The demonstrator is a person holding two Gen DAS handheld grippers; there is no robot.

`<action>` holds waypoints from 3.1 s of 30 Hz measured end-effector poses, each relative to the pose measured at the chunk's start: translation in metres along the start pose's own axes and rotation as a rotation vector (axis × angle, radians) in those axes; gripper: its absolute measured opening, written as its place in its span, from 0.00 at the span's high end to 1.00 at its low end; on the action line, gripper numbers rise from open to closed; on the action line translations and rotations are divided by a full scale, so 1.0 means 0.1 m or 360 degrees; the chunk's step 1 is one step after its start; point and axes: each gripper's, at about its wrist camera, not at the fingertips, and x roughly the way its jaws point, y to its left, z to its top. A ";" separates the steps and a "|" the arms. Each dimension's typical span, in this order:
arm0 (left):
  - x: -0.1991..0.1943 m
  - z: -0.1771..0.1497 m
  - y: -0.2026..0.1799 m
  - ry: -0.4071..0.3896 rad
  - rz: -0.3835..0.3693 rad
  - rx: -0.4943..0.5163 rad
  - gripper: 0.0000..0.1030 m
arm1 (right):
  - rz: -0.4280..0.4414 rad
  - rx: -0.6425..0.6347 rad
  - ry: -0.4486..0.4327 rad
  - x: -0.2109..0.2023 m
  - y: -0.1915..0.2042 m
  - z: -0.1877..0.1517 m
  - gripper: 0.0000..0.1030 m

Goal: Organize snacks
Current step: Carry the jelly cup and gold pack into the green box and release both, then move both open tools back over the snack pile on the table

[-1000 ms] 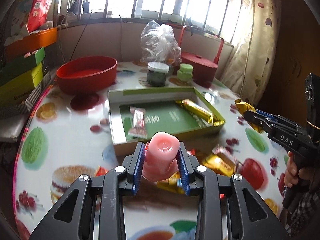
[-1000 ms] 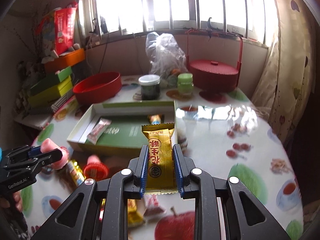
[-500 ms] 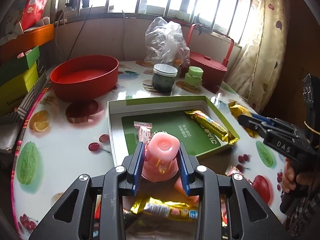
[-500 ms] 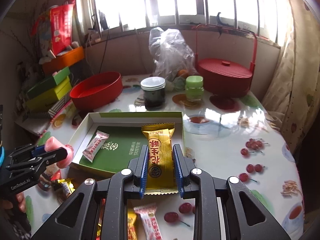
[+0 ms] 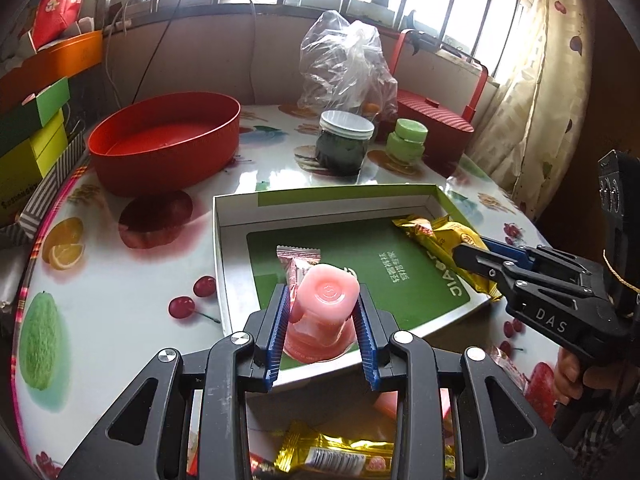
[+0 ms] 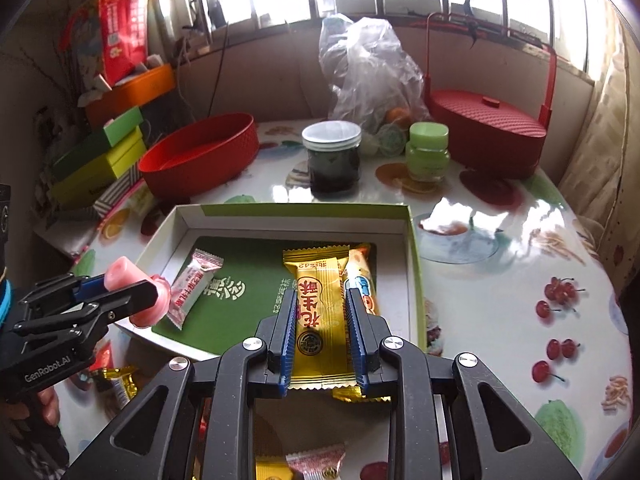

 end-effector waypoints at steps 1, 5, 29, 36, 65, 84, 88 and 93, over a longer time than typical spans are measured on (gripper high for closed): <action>0.02 0.00 0.00 0.0004 0.0001 0.0001 0.68 | 0.0001 -0.0001 0.0004 0.02 0.00 0.00 0.78; 0.10 0.01 0.01 0.0027 0.0006 -0.0006 0.68 | -0.0001 -0.0016 0.0031 0.11 0.01 0.00 0.78; 0.22 0.03 0.00 0.0036 0.0005 0.0009 0.68 | 0.0017 -0.0023 0.0047 0.27 -0.02 -0.01 0.81; 0.18 0.00 0.00 0.0031 -0.0003 -0.0002 0.65 | 0.0028 -0.0020 0.0028 0.21 -0.01 -0.03 0.75; -0.41 -0.35 -0.13 -0.0099 0.0032 0.0062 0.57 | 0.0058 0.0049 -0.0079 -0.32 0.09 -0.35 0.58; -0.61 -0.71 -0.12 -0.0101 0.0064 0.0055 0.57 | 0.0011 0.0070 -0.0125 -0.69 0.01 -0.68 0.50; -0.66 -0.76 -0.12 -0.0114 0.0114 0.0082 0.57 | -0.0007 0.0079 -0.0126 -0.74 -0.03 -0.78 0.49; -0.66 -0.84 -0.10 -0.0101 0.0125 0.0086 0.57 | -0.0020 0.0092 -0.0109 -0.76 -0.09 -0.87 0.49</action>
